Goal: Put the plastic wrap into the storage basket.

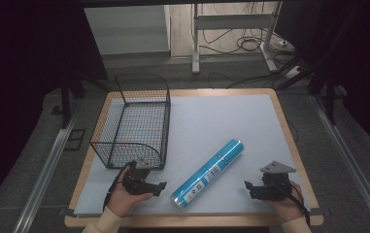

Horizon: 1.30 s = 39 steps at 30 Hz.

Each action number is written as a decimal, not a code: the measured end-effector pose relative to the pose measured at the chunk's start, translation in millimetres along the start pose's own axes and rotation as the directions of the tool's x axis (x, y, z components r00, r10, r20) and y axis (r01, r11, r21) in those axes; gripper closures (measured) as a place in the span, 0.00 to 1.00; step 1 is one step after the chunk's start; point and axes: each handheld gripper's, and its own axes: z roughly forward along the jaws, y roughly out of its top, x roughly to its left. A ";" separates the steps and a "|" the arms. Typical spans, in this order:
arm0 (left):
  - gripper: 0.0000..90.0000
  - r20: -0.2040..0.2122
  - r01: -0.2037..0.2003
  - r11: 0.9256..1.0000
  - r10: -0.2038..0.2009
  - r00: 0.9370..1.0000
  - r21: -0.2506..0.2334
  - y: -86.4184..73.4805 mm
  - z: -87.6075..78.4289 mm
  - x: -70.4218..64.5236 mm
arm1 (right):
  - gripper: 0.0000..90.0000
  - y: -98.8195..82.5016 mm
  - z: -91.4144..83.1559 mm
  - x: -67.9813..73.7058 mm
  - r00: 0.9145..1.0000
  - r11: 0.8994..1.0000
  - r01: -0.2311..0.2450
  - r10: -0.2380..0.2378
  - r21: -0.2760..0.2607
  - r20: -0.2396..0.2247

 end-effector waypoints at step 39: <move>0.20 0.014 -0.068 0.998 0.068 0.998 -0.004 49.7 -17.9 -38.4 | 0.12 -2.3 -1.1 -4.8 1.000 1.000 0.003 -0.003 -0.019 0.018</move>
